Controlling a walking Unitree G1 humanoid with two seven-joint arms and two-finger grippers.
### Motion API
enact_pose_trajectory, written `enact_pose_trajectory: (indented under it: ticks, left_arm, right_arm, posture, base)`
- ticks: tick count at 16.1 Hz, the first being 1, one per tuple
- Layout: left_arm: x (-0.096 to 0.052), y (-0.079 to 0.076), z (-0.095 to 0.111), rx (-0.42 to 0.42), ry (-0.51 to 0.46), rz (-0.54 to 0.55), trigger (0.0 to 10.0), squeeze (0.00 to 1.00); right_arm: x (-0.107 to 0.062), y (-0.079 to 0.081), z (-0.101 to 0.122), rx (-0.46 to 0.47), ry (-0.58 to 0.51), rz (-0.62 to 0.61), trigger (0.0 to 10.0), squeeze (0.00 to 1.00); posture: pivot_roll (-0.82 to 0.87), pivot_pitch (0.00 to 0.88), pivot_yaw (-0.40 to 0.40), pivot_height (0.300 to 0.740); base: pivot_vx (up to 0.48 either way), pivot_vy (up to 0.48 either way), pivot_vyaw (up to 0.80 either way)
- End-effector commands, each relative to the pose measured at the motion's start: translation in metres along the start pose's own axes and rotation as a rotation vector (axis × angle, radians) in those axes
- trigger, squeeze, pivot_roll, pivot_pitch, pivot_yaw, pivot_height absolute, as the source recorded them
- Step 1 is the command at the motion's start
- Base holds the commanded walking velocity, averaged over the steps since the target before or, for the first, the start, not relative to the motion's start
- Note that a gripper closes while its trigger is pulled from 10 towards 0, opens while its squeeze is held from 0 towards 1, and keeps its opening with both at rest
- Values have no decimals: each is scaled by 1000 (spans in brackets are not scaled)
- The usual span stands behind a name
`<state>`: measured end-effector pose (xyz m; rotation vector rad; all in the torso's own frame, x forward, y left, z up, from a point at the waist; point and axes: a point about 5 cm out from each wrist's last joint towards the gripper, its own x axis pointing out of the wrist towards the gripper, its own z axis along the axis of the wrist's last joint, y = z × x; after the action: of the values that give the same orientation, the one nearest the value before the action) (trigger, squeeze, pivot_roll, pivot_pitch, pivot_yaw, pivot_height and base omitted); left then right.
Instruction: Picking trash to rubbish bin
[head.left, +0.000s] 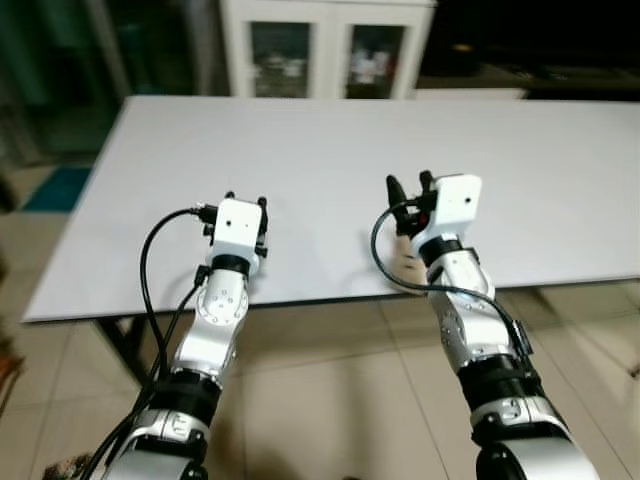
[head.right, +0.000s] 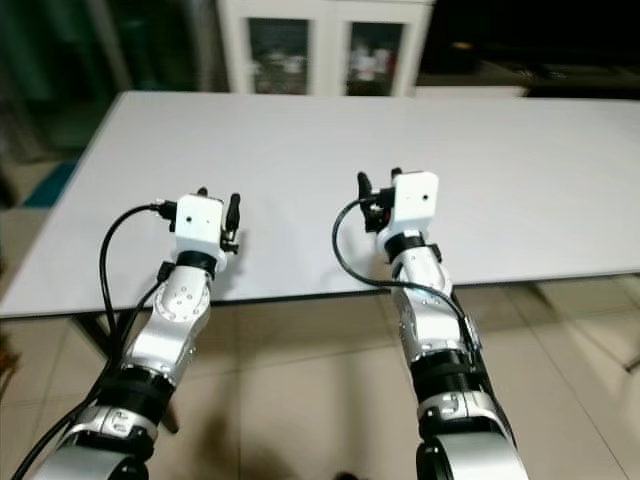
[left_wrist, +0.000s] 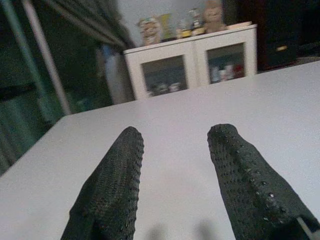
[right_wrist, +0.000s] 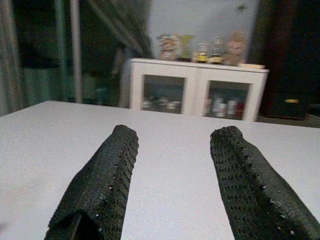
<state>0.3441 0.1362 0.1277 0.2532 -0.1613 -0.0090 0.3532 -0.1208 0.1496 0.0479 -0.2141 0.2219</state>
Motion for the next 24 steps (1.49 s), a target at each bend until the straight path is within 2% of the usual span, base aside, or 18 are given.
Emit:
enact_pose_trajectory:
  ticks: [1,5,8,17,24]
  left_arm:
    - [1,-3,1,3,0,-14,10000,0]
    - [0,-6,1,-5,-3,-43,10000,0]
    - [0,-7,-2,45,20,-47,10000,0]
    - [2,-6,-1,51,15,-48,10000,0]
    - [2,-3,-4,52,31,-24,10000,0]
  right_arm:
    - [-1,0,-1,3,9,7,10000,0]
    - [-1,-1,-3,39,14,-12,10000,0]
    - [-3,1,-5,42,22,-3,10000,0]
    - [-3,10,-6,40,26,40,10000,0]
    - [-6,5,-8,39,40,36,10000,0]
  posture:
    - [12,0,-61,740]
    - [10,0,-51,740]
    - [7,0,-45,740]
    - [11,0,-46,740]
    - [3,0,-51,740]
  base:
    - [0,0,800]
    - [0,0,600]
    - [0,-114,0]
    - [0,-480,0]
    - [0,-480,0]
